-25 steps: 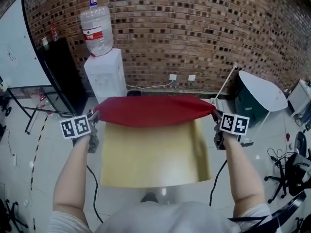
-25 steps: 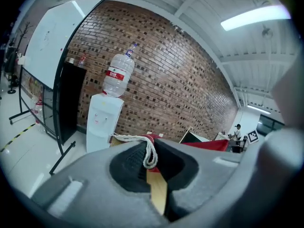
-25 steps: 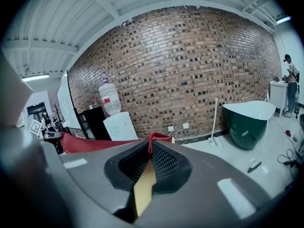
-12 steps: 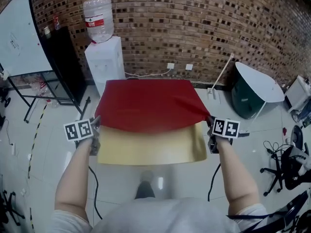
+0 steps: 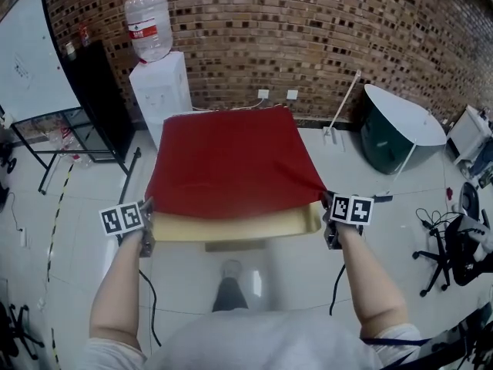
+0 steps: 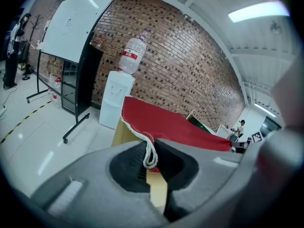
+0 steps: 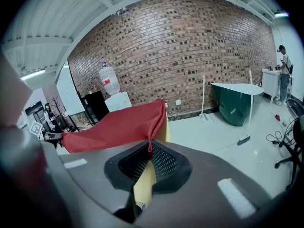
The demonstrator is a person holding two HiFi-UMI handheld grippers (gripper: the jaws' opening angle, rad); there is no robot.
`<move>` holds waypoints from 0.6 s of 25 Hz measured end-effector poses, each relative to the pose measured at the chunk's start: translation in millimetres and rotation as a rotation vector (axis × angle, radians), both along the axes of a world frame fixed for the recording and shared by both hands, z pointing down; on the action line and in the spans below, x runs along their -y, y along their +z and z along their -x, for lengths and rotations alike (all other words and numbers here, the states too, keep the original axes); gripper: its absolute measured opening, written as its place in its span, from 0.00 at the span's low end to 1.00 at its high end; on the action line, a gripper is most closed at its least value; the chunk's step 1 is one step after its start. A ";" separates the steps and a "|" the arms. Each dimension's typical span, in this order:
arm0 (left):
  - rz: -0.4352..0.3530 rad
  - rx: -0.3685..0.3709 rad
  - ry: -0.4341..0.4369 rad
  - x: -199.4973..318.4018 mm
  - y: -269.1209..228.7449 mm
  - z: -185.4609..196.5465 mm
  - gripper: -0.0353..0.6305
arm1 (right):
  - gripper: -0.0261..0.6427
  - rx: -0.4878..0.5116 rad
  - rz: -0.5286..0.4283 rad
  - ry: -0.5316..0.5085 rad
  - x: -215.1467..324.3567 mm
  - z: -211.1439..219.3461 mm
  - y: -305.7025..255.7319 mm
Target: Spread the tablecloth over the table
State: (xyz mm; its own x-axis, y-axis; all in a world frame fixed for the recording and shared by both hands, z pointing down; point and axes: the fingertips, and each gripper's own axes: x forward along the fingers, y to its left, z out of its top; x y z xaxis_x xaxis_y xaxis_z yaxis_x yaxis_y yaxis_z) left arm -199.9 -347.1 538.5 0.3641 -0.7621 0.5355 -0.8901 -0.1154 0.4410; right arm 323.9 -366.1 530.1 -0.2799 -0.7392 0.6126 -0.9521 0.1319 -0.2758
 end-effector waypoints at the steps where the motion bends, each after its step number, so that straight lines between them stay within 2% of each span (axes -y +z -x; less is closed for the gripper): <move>1: 0.007 0.003 0.000 -6.3 3.8 -0.7 0.07 | 0.05 0.002 0.006 0.000 -6.1 -1.1 3.7; 4: 0.029 0.002 -0.005 -22.6 16.9 -2.0 0.07 | 0.05 0.004 0.023 0.005 -22.5 -4.9 14.2; 13: 0.126 -0.065 -0.022 -56.3 66.0 4.9 0.08 | 0.05 0.029 0.092 0.033 -59.5 -6.4 55.0; 15: 0.148 -0.052 -0.017 -62.1 76.4 6.1 0.08 | 0.05 0.018 0.110 0.039 -64.5 -6.2 65.1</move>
